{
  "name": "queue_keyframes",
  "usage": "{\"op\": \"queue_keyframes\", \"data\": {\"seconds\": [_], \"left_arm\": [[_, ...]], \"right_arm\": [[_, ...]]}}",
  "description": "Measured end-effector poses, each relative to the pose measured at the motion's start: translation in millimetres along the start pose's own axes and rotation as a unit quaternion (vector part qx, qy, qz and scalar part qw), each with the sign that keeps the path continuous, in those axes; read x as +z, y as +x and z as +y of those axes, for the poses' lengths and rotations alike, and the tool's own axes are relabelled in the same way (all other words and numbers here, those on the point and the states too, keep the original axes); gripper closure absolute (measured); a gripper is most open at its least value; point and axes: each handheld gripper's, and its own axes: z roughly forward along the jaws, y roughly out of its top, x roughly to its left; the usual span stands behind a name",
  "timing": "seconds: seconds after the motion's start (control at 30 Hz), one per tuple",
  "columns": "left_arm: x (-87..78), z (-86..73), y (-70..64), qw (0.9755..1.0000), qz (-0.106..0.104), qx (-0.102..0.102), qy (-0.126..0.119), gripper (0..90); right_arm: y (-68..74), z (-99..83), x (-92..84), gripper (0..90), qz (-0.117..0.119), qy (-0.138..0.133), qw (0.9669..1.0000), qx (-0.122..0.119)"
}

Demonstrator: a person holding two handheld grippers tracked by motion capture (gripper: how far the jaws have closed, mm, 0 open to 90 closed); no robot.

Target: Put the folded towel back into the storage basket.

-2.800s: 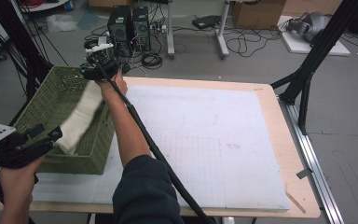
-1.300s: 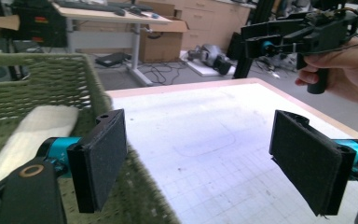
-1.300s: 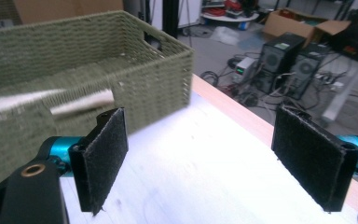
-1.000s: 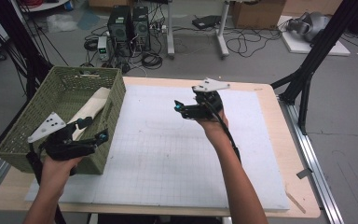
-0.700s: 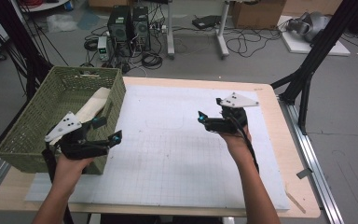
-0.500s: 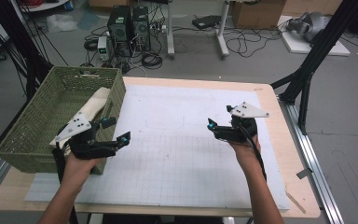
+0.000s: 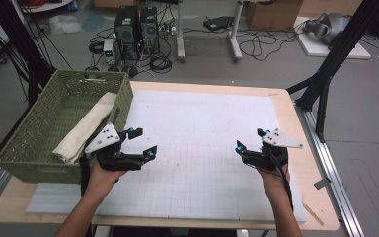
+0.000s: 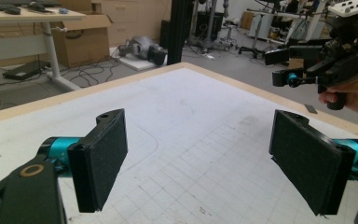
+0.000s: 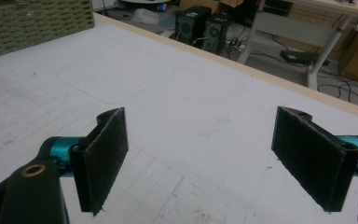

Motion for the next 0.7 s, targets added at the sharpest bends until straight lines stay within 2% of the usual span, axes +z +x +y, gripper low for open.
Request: {"op": "queue_keyframes", "data": {"seconds": [0.27,0.5,0.57,0.7], "left_arm": [[12.4,-16.7,-5.2,0.9999,0.0,0.002,0.011,19.6],[23.0,-35.4,-6.6,0.9996,0.003,0.004,0.026,19.6],[24.7,-38.0,-6.5,0.9996,0.004,0.003,0.029,19.6],[26.5,-39.9,-6.8,0.9995,0.003,0.001,0.031,19.6]], "right_arm": [[-3.5,-22.7,-2.9,17.1,-0.002,0.007,0.9999,0.015],[-4.6,-34.2,-1.5,17.2,-0.006,0.016,0.9998,0.007],[-4.7,-35.2,-1.5,17.2,-0.008,0.018,0.9998,-0.002],[-6.1,-36.0,-2.8,17.2,-0.009,0.015,0.9998,-0.001]]}}
